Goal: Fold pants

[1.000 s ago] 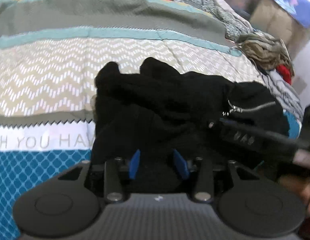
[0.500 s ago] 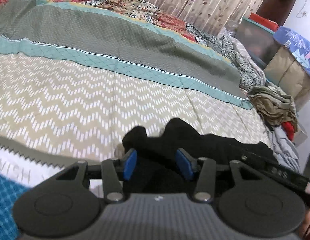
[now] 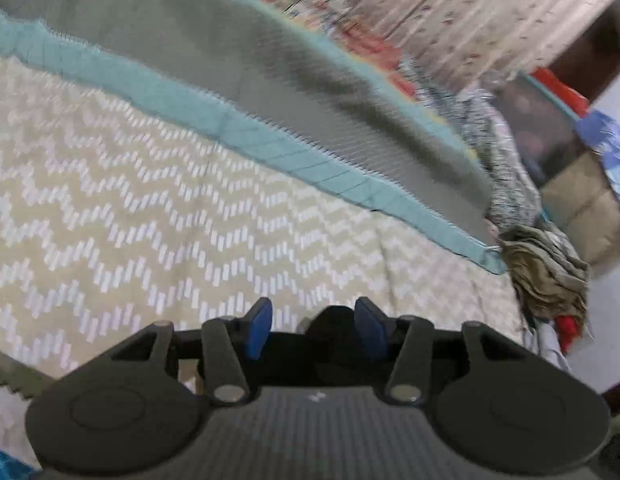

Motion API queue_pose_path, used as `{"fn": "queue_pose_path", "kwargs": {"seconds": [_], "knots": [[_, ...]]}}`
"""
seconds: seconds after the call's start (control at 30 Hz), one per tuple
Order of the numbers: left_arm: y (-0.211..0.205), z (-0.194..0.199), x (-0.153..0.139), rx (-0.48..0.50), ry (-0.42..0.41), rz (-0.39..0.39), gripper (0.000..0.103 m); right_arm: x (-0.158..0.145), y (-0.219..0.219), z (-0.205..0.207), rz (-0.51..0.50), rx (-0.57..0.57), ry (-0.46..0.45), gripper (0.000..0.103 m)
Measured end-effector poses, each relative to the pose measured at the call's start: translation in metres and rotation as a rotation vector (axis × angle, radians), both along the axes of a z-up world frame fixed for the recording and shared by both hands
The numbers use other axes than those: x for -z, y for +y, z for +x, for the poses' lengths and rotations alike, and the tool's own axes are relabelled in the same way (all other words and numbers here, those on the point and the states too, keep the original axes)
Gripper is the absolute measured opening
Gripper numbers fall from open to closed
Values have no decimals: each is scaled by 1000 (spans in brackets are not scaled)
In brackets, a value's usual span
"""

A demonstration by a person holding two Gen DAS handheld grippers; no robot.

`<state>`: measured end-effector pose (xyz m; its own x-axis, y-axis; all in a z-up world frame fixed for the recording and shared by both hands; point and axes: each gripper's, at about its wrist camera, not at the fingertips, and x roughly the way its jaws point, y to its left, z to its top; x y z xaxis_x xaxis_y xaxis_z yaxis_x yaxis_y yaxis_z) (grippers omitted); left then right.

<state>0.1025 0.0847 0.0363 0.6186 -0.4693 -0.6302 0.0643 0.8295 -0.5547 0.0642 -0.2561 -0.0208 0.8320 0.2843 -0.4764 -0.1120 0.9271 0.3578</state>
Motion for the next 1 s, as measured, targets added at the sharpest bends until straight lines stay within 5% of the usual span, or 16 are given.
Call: {"fn": "queue_pose_path", "kwargs": {"seconds": [0.13, 0.27, 0.4, 0.53, 0.63, 0.73, 0.87, 1.0], "knots": [[17, -26, -5, 60, -20, -73, 48, -27, 3, -39, 52, -226, -95, 35], [10, -32, 11, 129, 11, -18, 47, -22, 26, -58, 148, -518, 1, 35], [1, -18, 30, 148, 71, 38, 47, -4, 54, -62, 163, -614, 74, 33], [-10, 4, 32, 115, 96, 127, 46, 41, 71, -54, 53, -688, 333, 18], [-17, 16, 37, 98, 108, 157, 46, 64, 51, -62, 164, -671, 442, 5], [-21, 18, 36, 72, 108, 181, 47, 53, 46, -74, 154, -665, 388, 5], [-11, 3, 22, 49, 91, 111, 48, 16, 37, -95, 87, -670, 224, 12], [0, -27, -5, 44, 12, 24, 49, -11, -14, -99, 168, -494, 131, 18]]}}
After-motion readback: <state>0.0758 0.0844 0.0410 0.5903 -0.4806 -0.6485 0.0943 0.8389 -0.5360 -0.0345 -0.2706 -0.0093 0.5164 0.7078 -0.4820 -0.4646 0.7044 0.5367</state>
